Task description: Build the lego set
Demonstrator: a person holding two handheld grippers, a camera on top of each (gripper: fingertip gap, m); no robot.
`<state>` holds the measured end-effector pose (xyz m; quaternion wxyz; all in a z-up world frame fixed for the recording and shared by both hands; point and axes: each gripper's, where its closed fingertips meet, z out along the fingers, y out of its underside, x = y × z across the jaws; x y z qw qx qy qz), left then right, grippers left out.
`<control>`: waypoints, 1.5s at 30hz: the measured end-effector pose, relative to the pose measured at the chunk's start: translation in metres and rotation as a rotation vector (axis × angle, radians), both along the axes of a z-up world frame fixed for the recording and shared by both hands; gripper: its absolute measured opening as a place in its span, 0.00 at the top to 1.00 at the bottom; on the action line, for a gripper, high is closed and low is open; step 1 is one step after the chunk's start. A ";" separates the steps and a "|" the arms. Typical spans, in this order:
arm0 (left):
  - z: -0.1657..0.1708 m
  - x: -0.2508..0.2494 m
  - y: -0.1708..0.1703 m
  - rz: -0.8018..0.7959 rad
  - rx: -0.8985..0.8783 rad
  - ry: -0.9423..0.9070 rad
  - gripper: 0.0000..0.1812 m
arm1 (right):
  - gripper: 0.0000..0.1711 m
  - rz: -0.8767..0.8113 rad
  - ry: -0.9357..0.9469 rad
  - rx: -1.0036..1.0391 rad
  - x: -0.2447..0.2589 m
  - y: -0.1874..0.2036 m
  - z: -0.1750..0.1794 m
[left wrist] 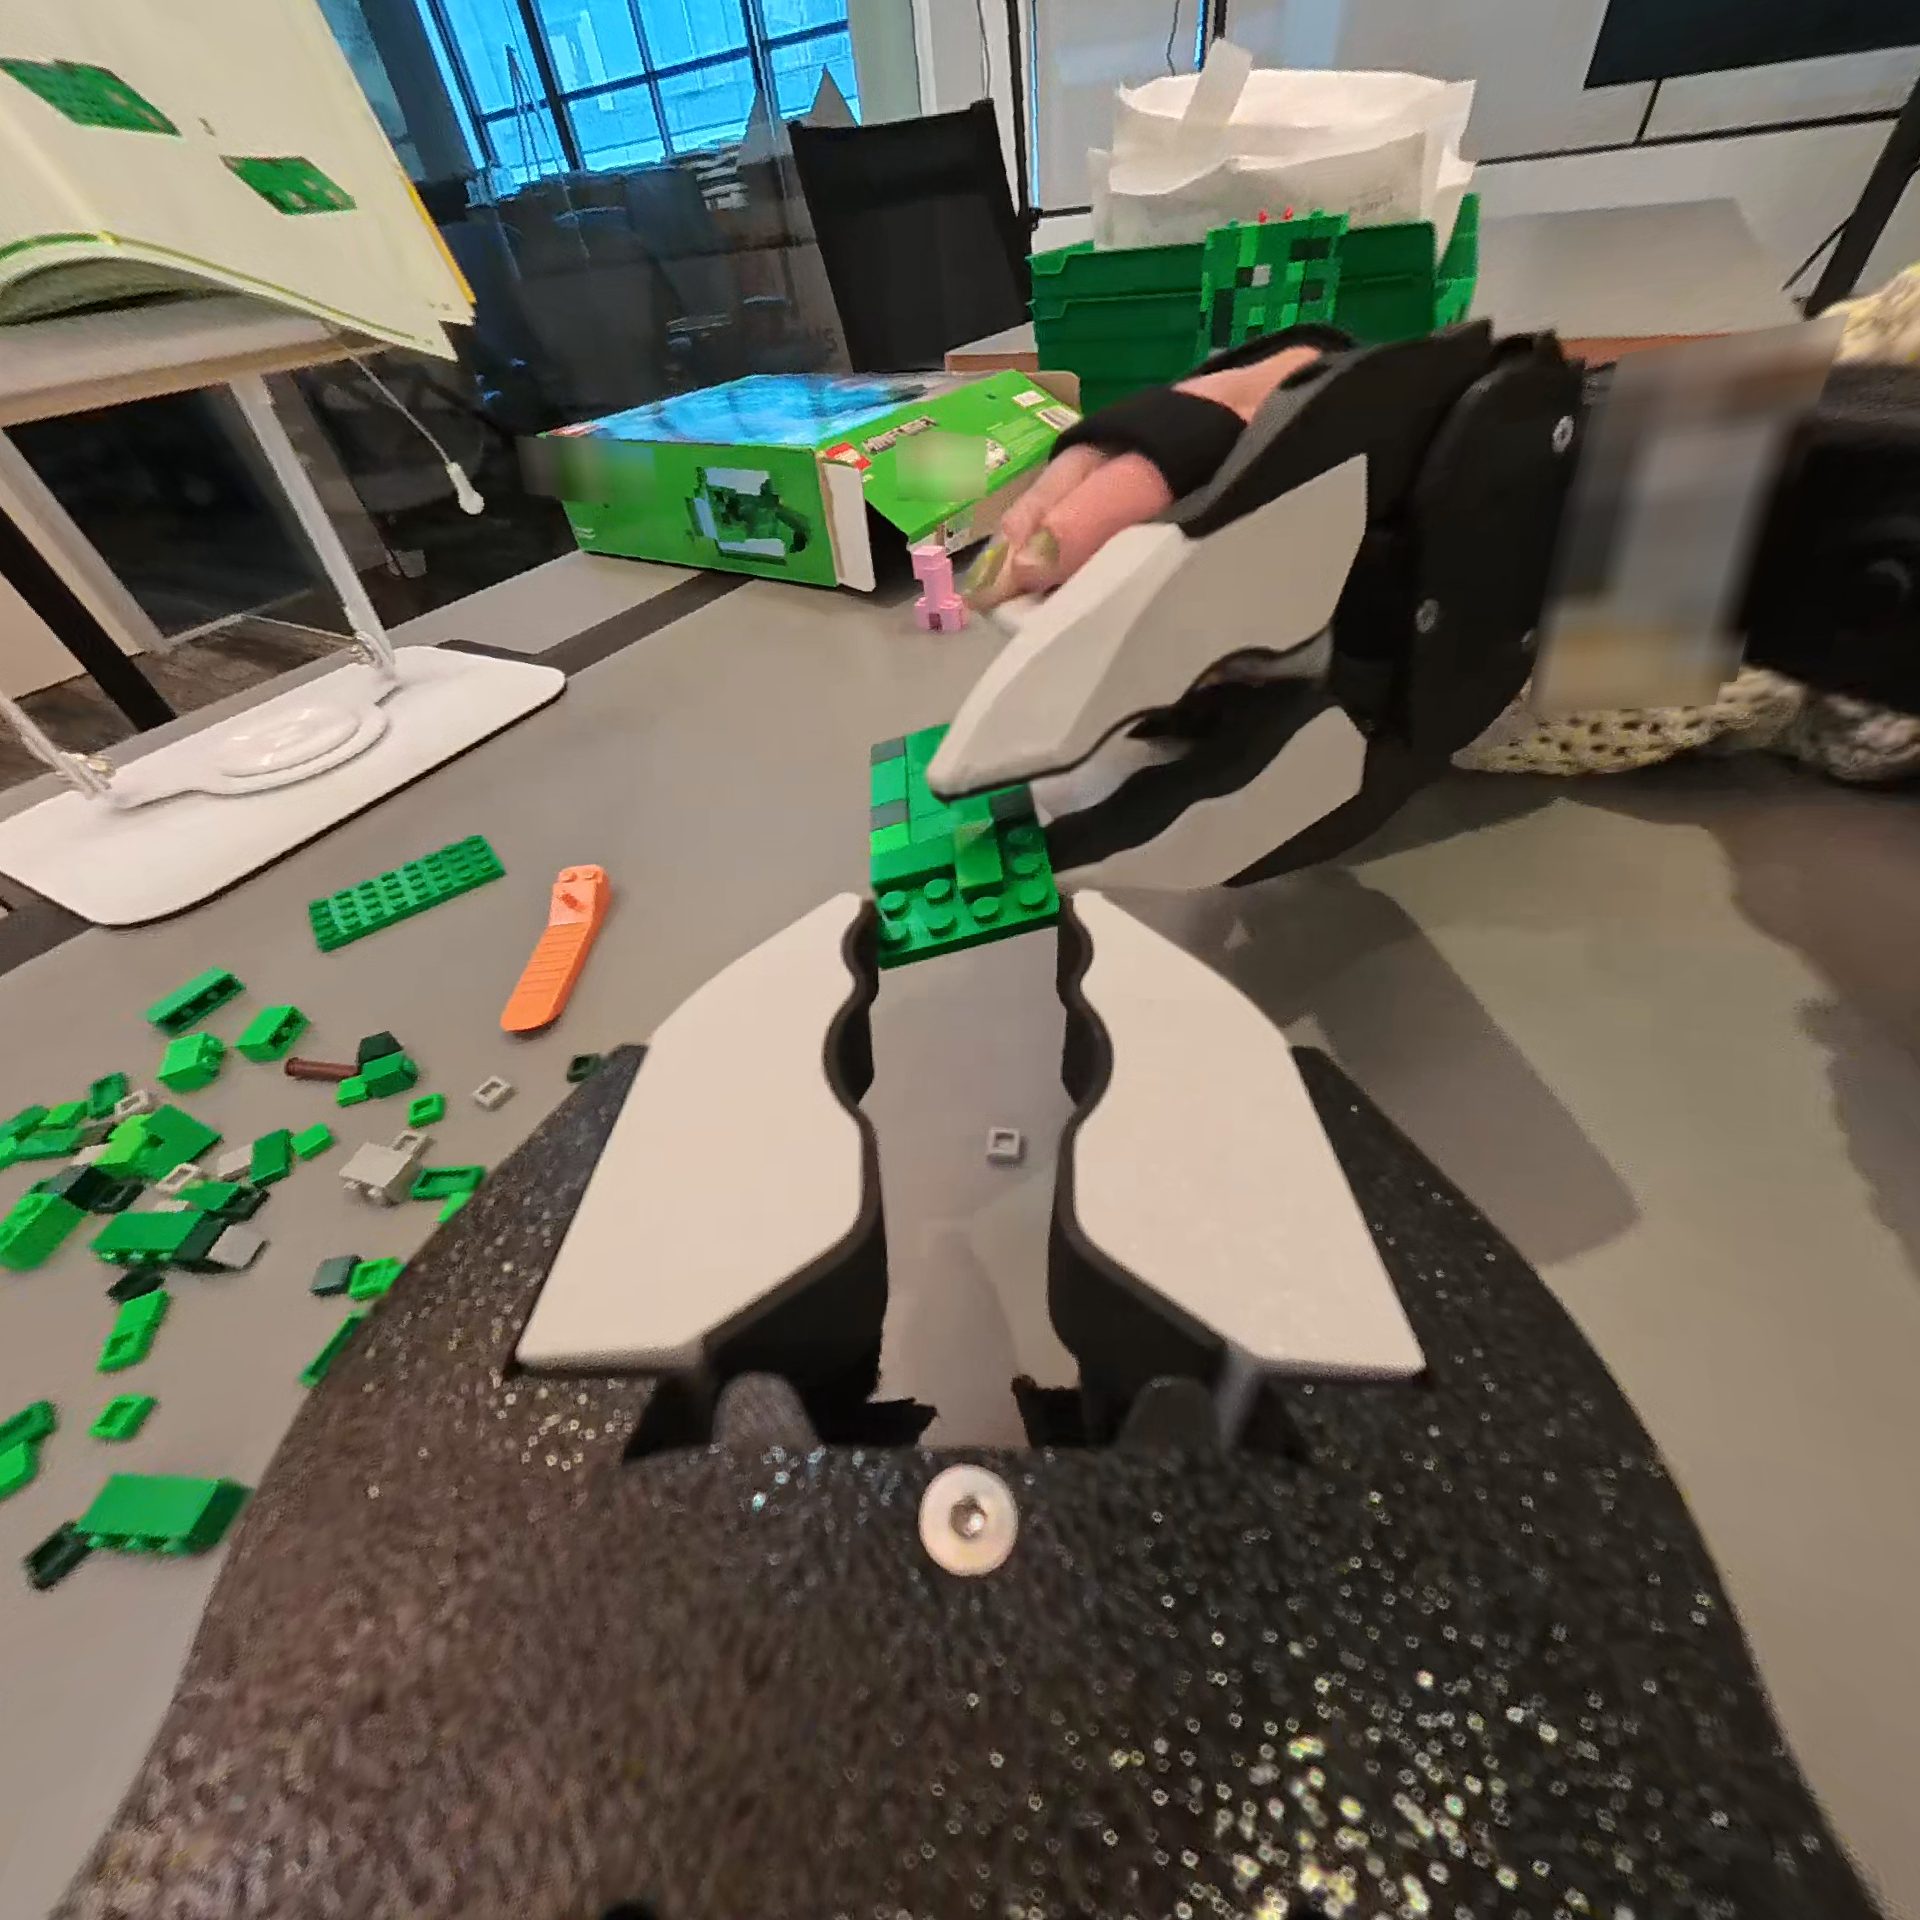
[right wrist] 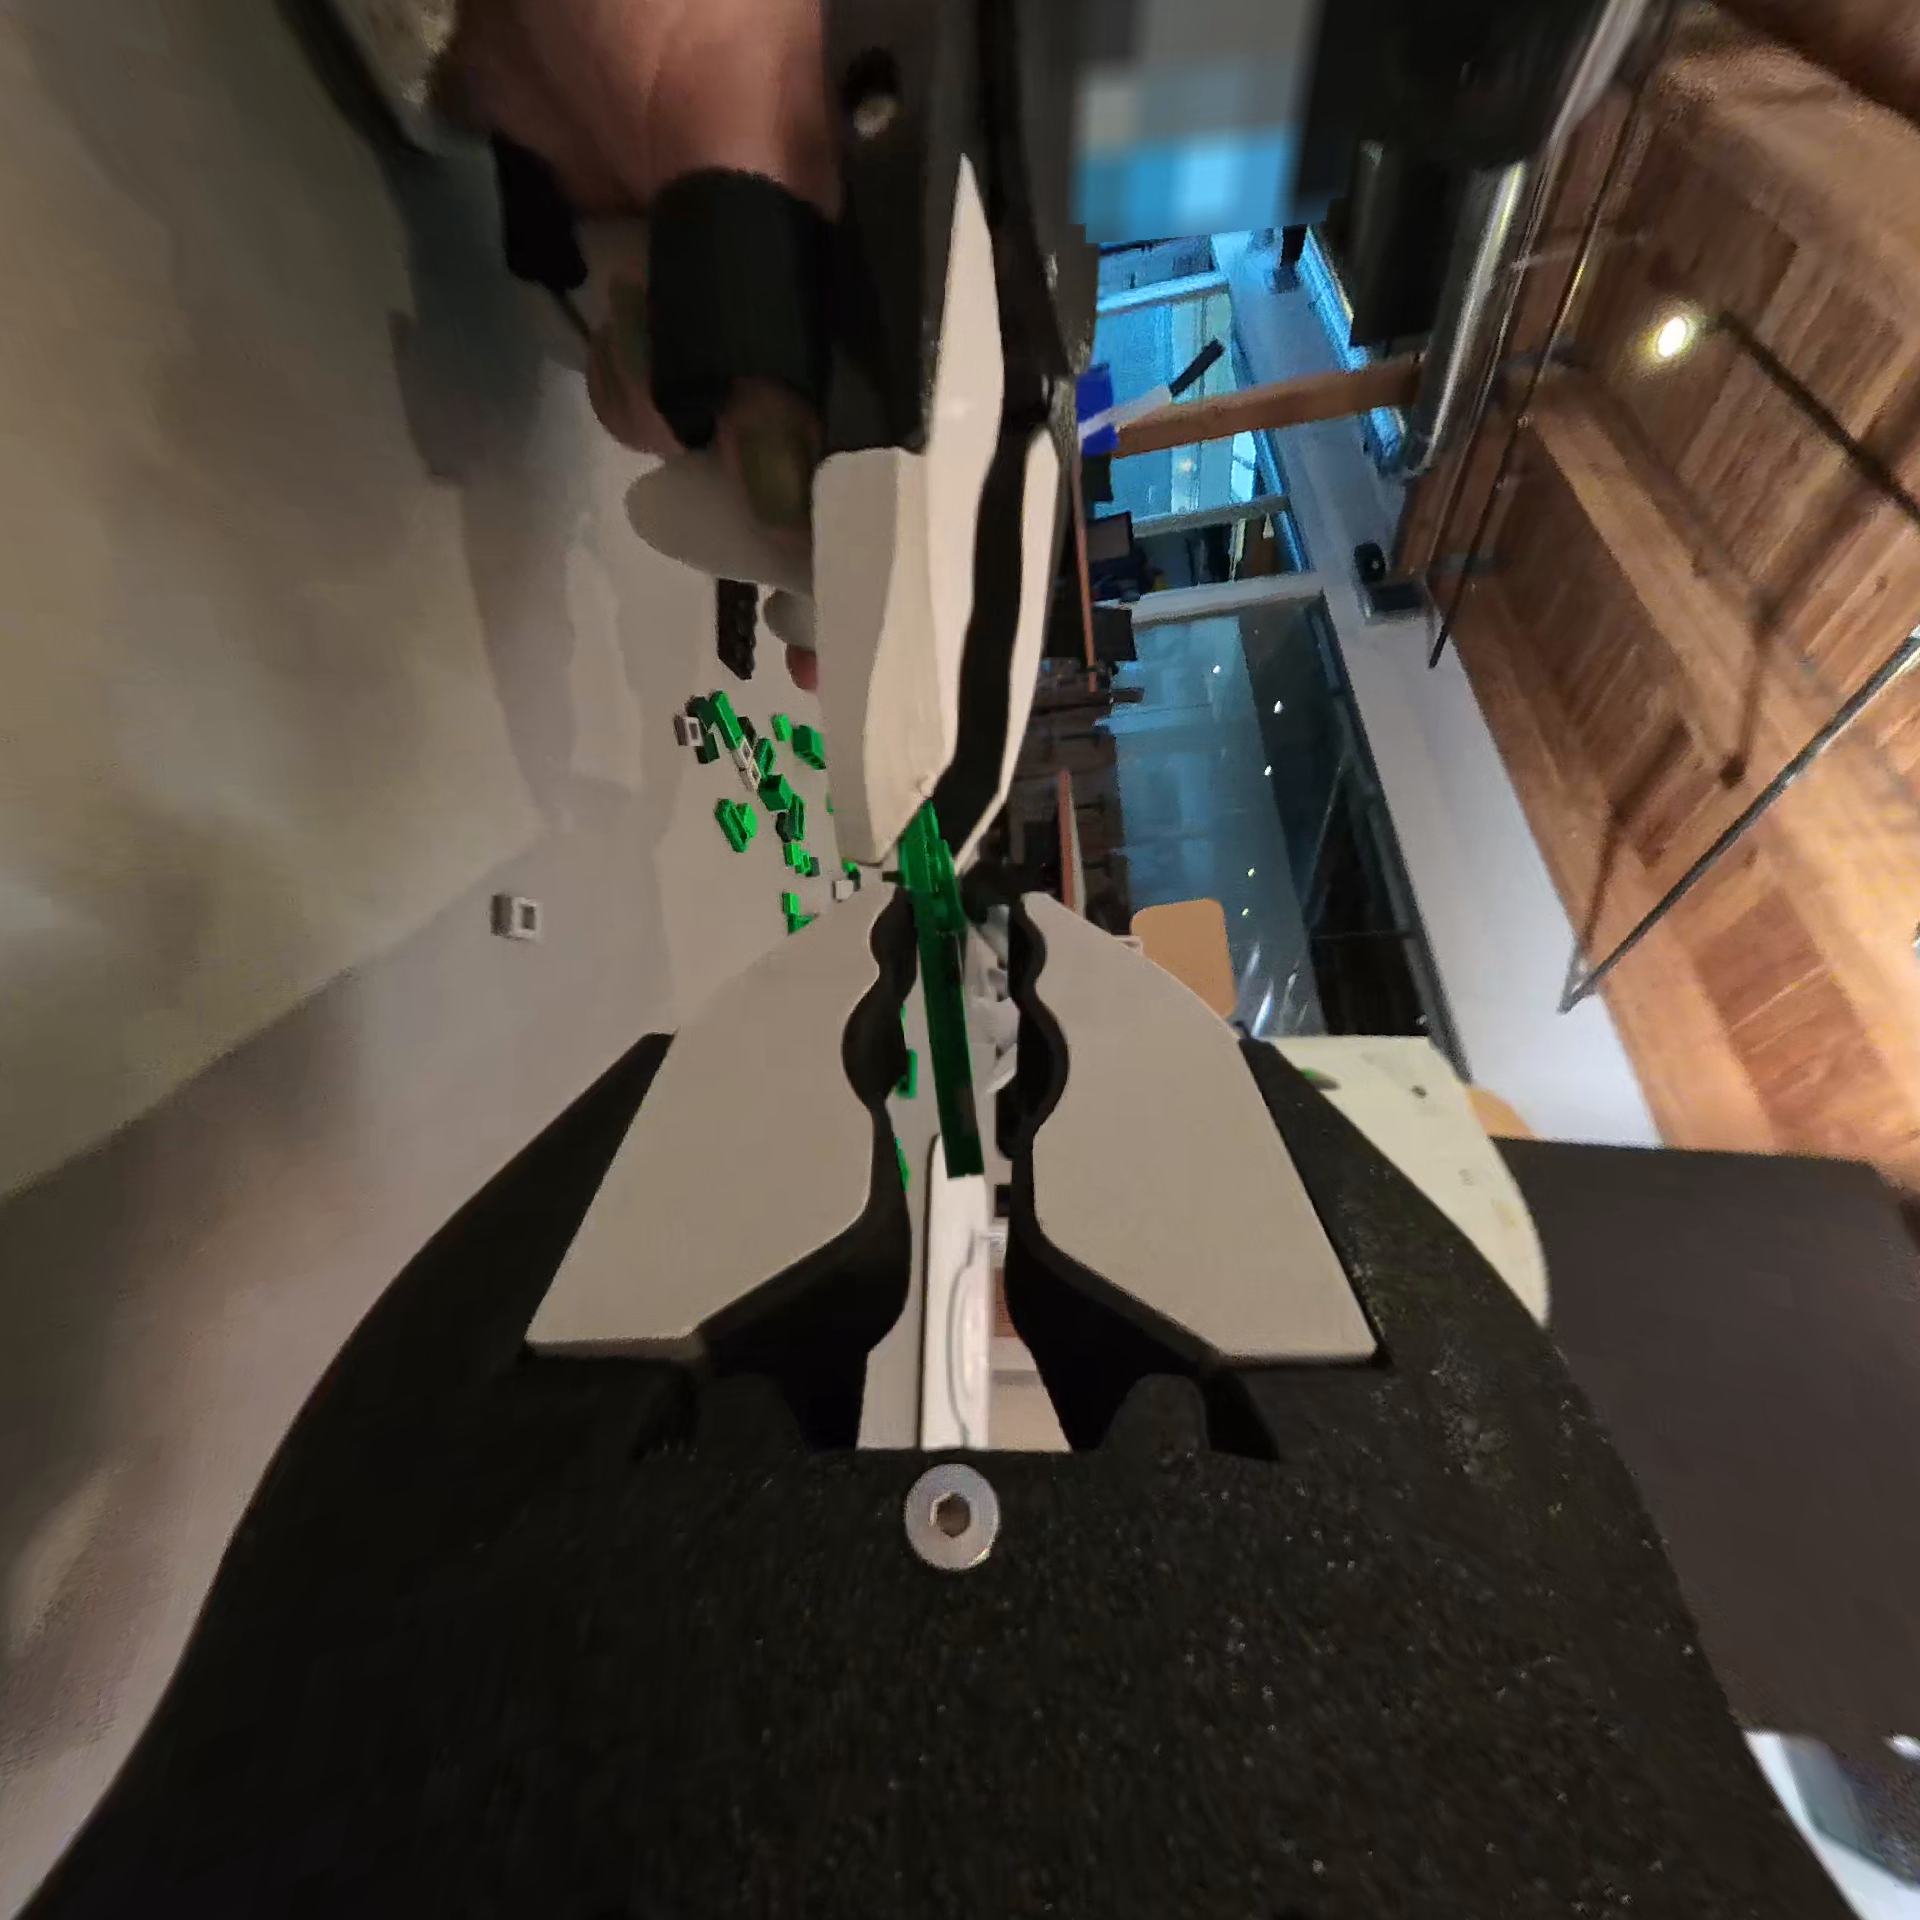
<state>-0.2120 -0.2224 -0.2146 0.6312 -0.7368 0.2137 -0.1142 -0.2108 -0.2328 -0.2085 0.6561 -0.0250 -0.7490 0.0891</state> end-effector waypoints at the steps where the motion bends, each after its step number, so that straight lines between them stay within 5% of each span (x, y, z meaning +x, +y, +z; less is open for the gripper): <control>1: -0.001 -0.001 0.000 0.004 0.000 0.008 0.82 | 0.89 -0.006 -0.005 -0.020 0.000 0.002 0.000; 14: -0.008 0.002 0.000 -0.008 -0.023 0.042 0.82 | 0.95 0.010 -0.099 0.044 0.002 0.000 -0.011; 23: -0.016 0.003 0.002 0.006 -0.047 0.102 0.82 | 0.96 -0.014 0.016 0.302 0.001 0.002 -0.017; 28: -0.016 0.003 0.004 0.013 -0.038 0.097 0.82 | 0.96 0.010 -0.037 0.043 0.001 0.003 -0.015; 32: -0.017 -0.002 0.004 0.026 -0.058 0.077 0.82 | 0.84 0.033 -0.085 -0.164 0.000 0.002 -0.010; 45: -0.025 0.002 0.003 -0.002 -0.112 0.110 0.83 | 0.96 0.024 -0.105 0.154 -0.005 -0.002 -0.028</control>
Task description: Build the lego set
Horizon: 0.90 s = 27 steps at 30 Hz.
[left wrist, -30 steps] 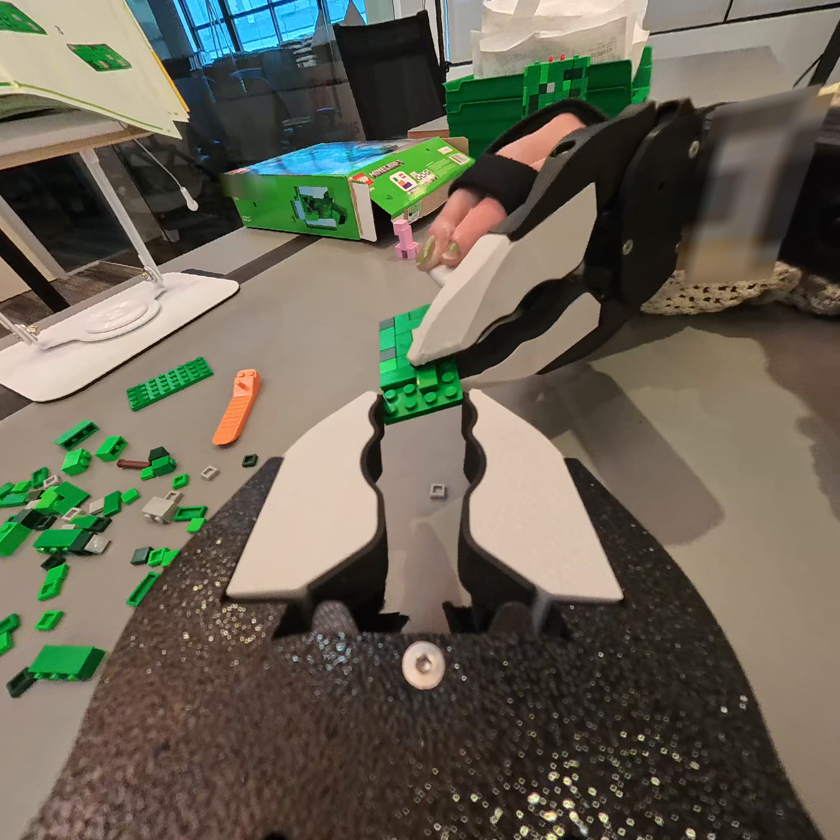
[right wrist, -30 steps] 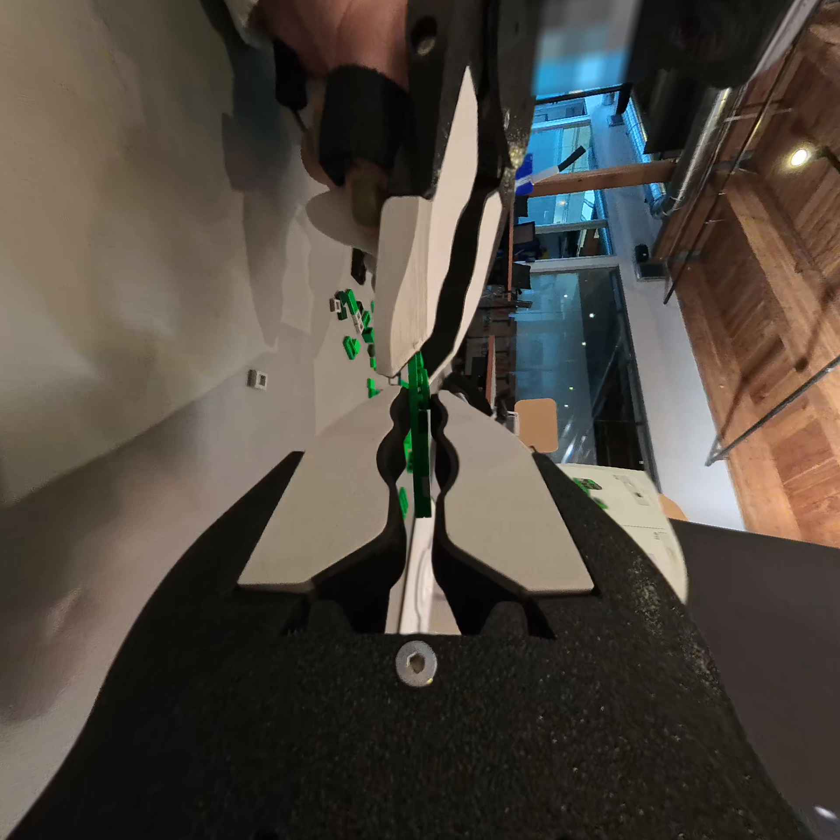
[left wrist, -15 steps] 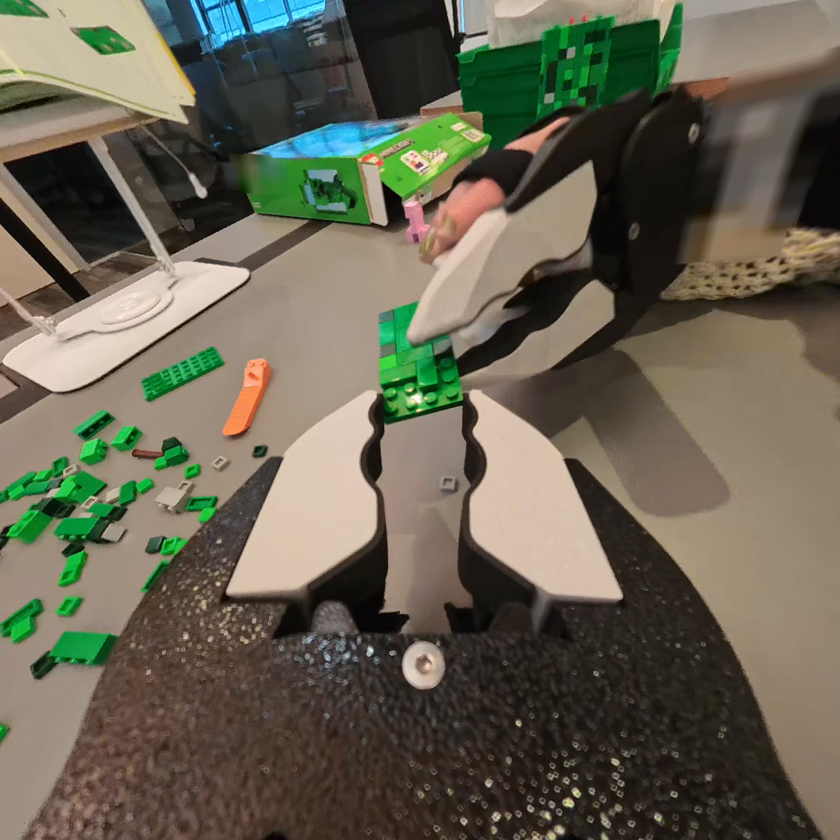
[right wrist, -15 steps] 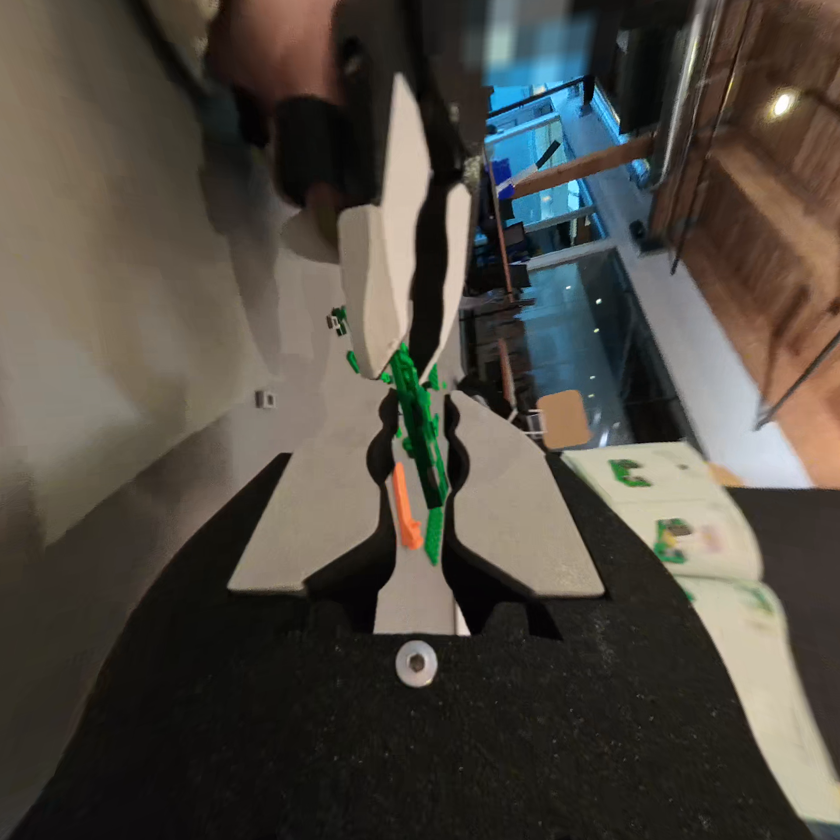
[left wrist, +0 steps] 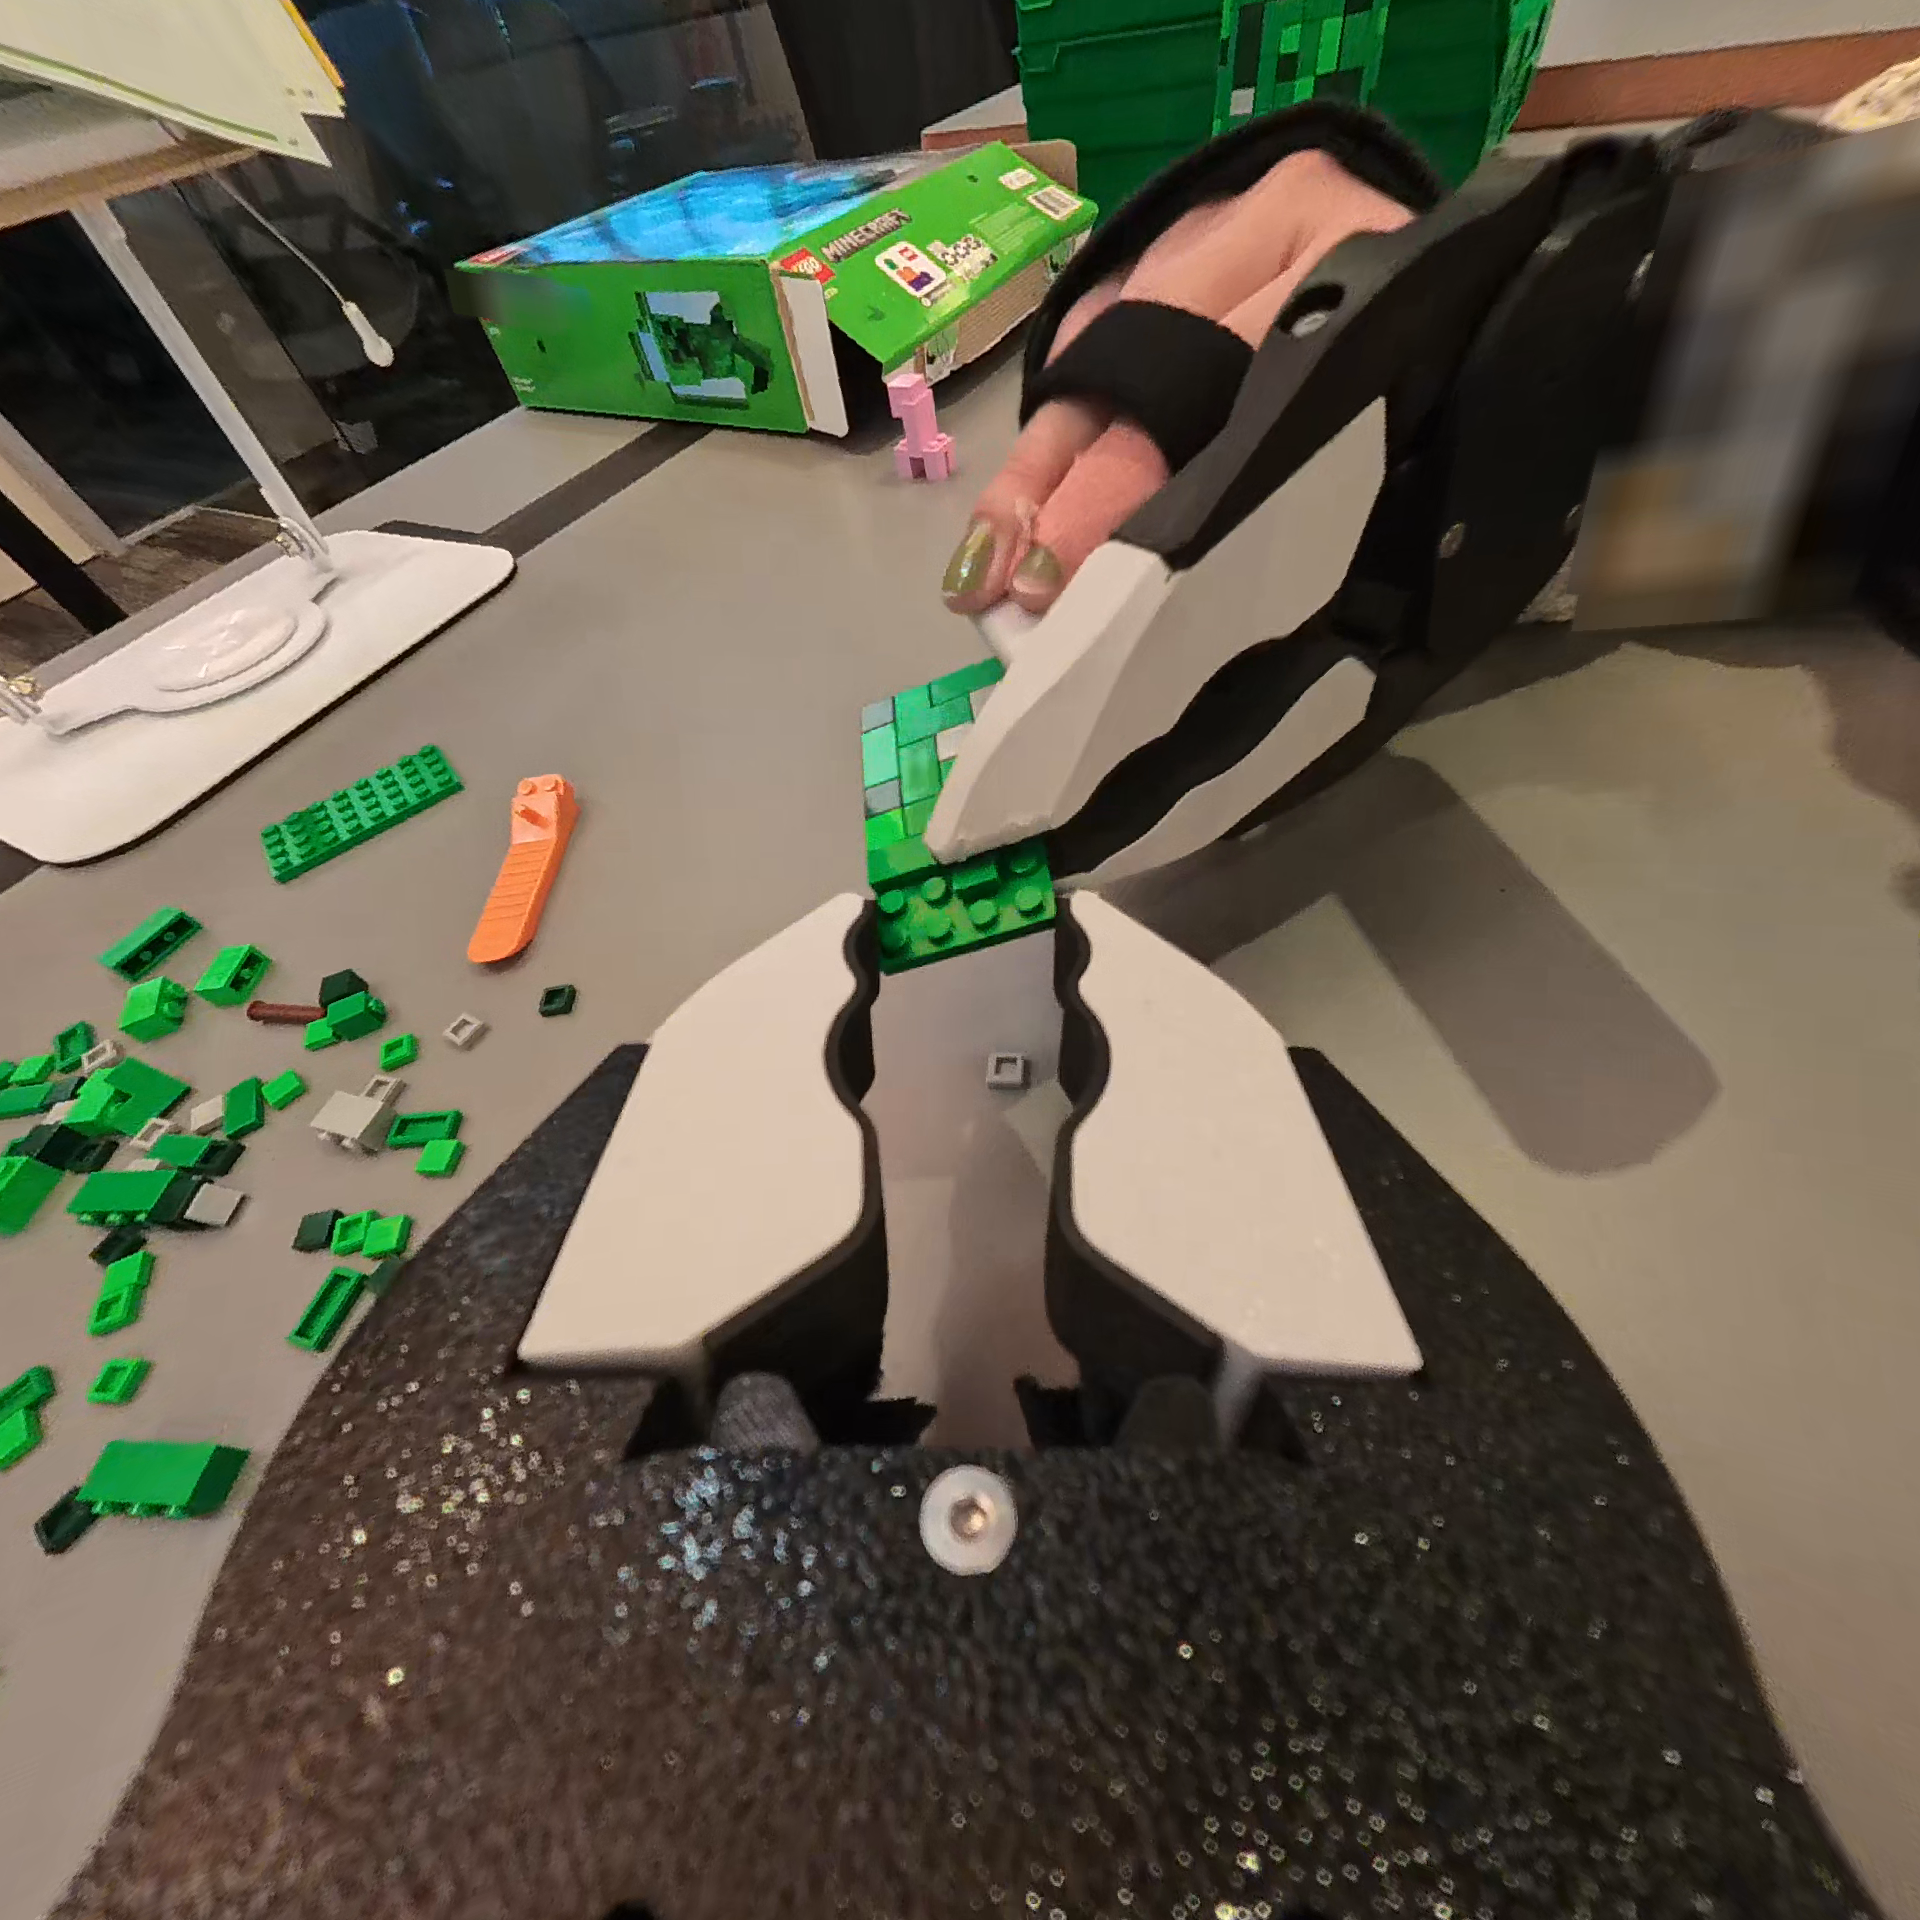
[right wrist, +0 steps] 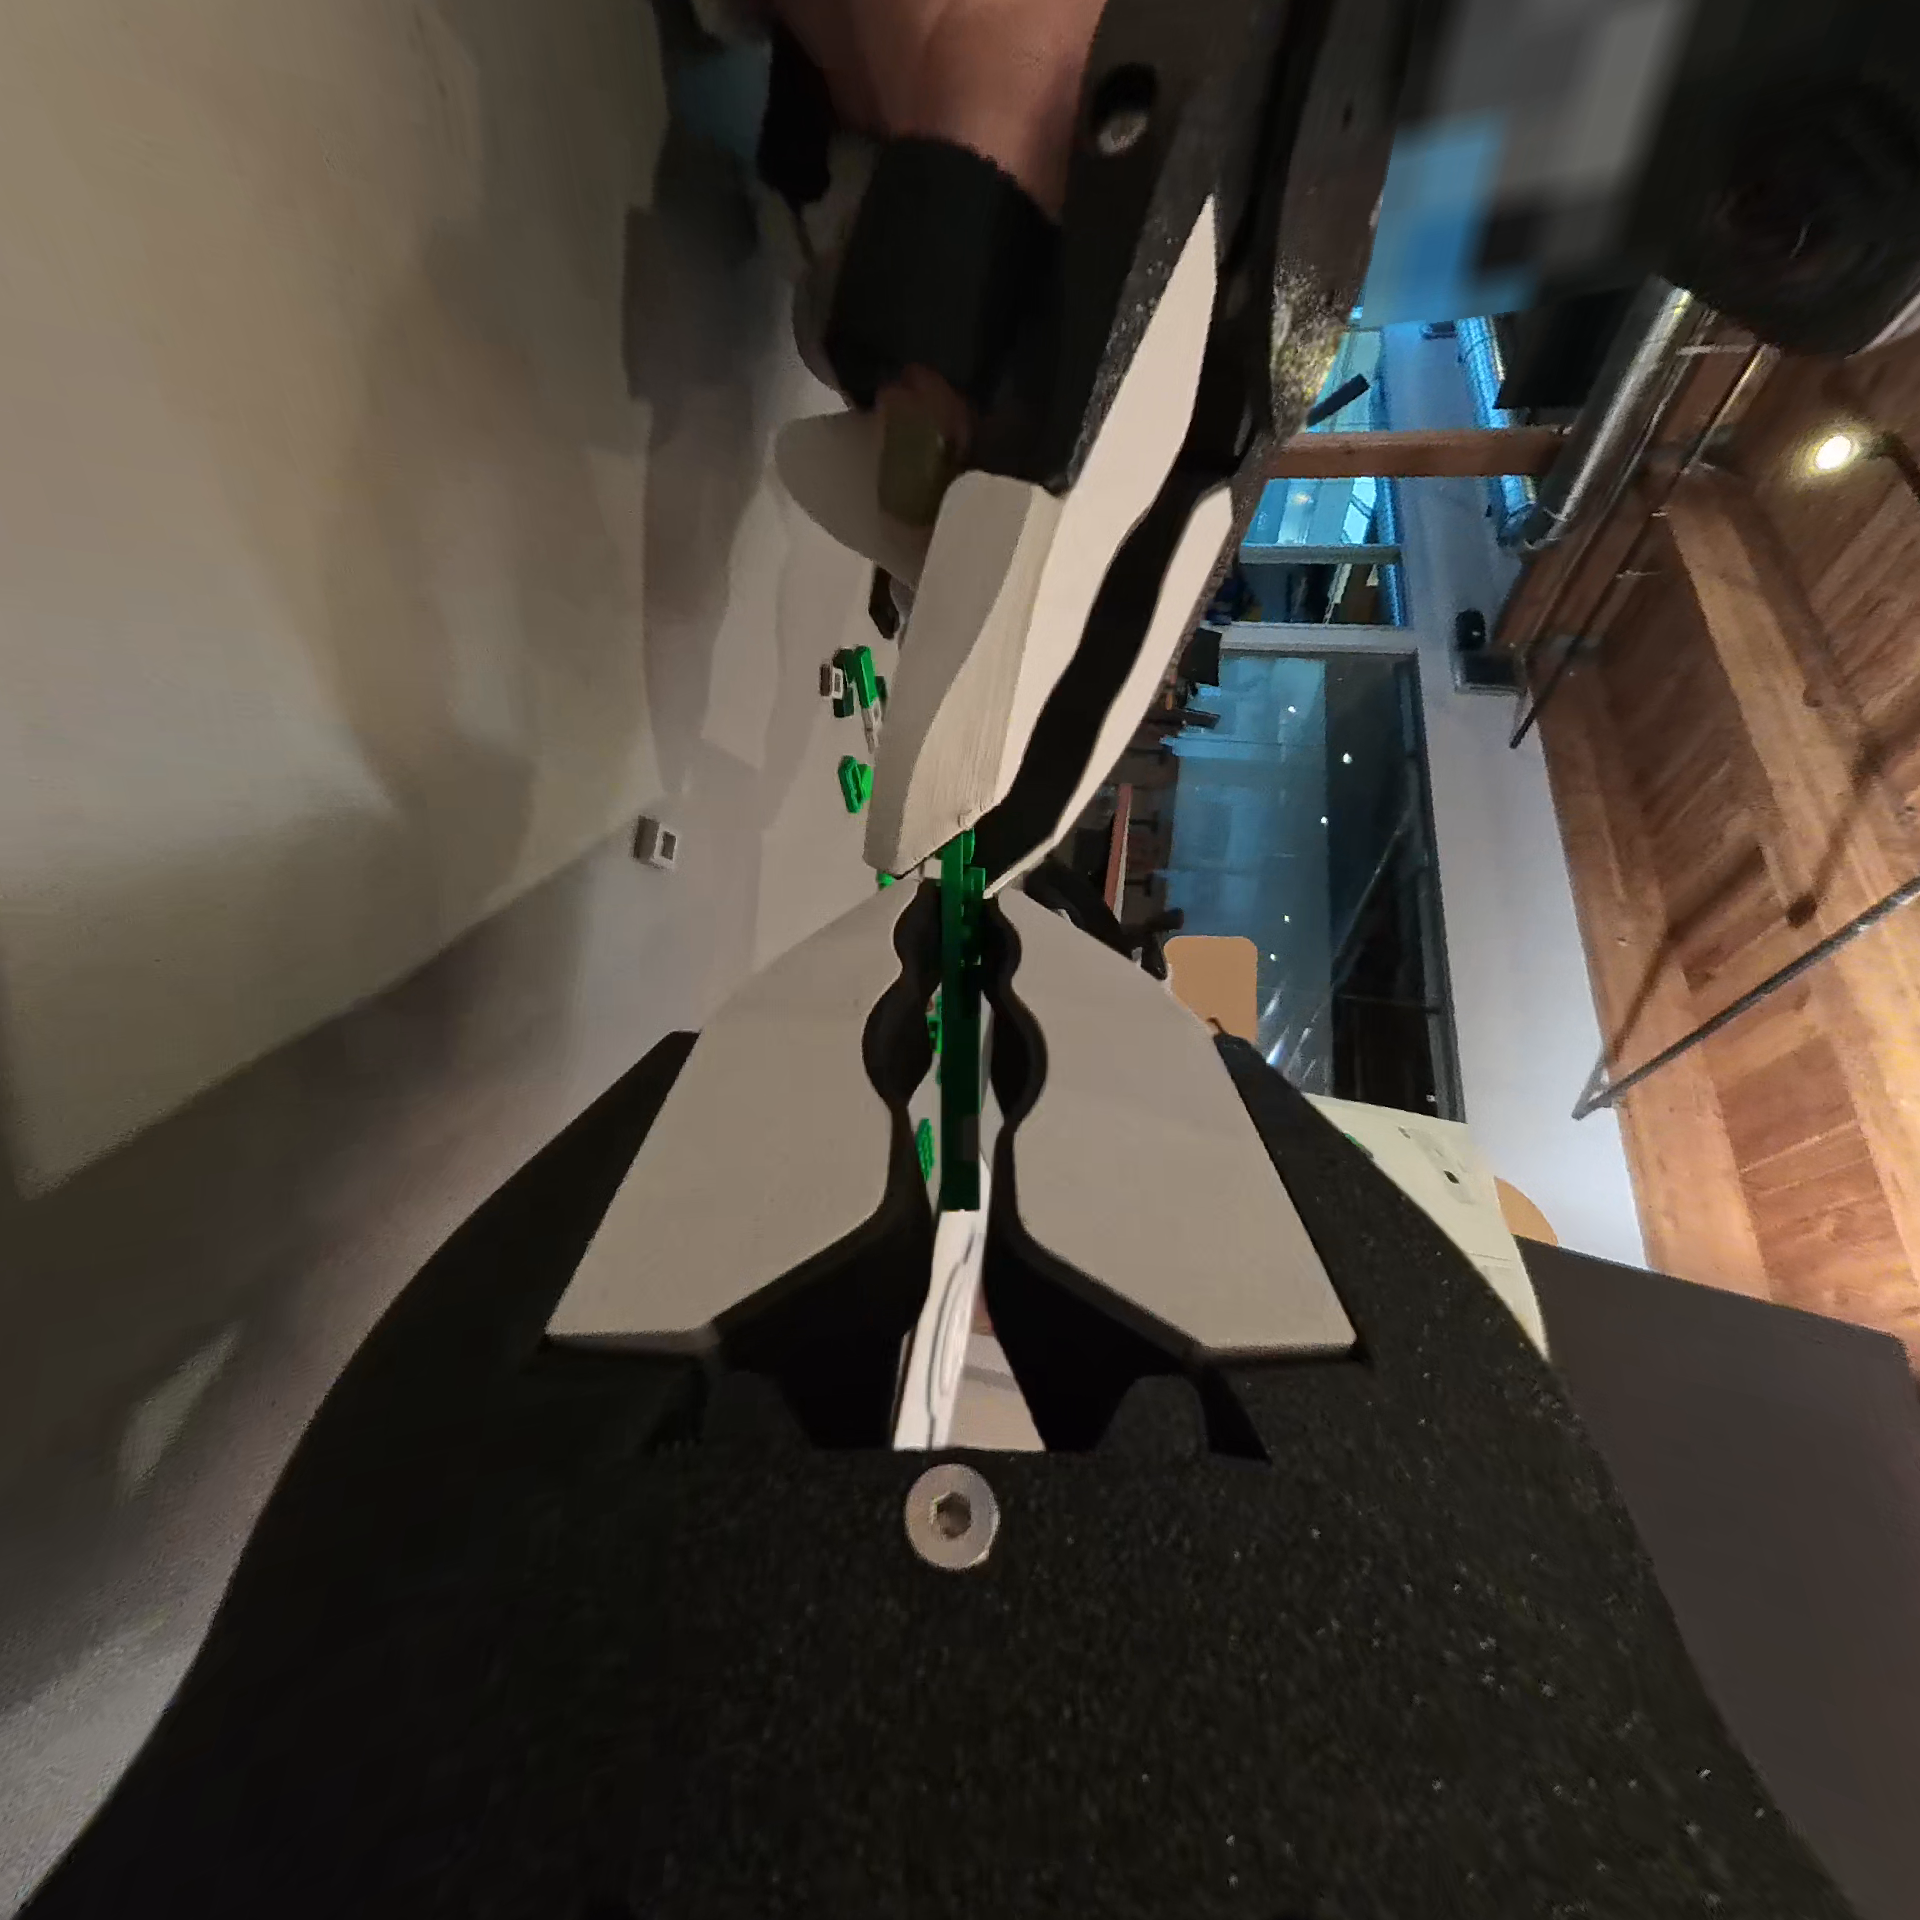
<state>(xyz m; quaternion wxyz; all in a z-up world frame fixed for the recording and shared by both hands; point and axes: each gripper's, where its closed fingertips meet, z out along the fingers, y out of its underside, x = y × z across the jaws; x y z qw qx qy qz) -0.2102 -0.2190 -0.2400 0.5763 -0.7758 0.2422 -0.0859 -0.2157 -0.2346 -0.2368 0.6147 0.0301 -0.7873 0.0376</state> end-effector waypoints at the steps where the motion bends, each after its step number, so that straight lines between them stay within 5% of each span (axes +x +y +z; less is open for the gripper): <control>1: -0.001 0.000 0.000 0.004 -0.006 0.002 0.83 | 0.96 -0.002 0.000 -0.008 -0.001 0.000 -0.001; 4: 0.003 -0.003 0.001 0.016 0.015 -0.019 0.83 | 0.96 0.002 0.054 -0.080 -0.003 0.000 0.004; 11: 0.008 -0.031 0.005 0.160 0.063 0.002 0.83 | 0.79 -0.059 0.290 -0.087 -0.006 0.014 0.028; 19: 0.007 -0.036 0.006 0.191 0.089 0.063 0.83 | 0.76 -0.140 0.219 -0.780 -0.011 0.055 0.034; 27: 0.021 -0.046 0.007 0.274 0.250 0.248 0.82 | 0.76 -0.117 0.220 -0.923 -0.010 0.059 0.040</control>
